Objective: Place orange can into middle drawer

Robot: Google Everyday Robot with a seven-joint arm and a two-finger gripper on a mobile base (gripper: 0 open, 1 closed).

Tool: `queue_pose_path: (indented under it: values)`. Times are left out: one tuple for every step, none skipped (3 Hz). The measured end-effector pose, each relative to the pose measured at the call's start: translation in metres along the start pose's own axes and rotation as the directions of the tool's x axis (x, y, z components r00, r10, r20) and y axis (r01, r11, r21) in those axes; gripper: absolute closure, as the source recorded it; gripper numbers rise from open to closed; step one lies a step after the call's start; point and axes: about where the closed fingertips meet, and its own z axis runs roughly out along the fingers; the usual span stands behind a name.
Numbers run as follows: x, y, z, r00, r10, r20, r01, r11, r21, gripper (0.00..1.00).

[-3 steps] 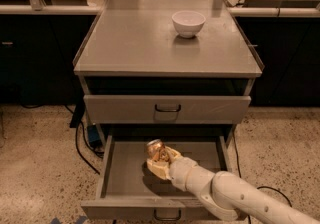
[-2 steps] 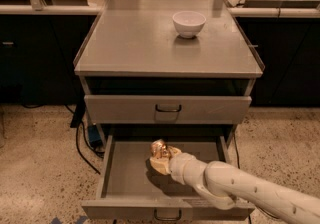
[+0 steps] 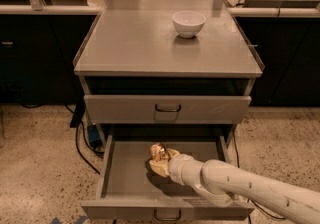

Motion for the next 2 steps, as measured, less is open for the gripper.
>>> queue_pose_path:
  values:
    - [0.01,-0.011,0.007,0.999,0.009,0.047,-0.01,0.9996,0.026,1.0]
    - [0.038,-0.044,0.035,0.997,0.023,0.071,-0.031,0.9937,0.108,1.0]
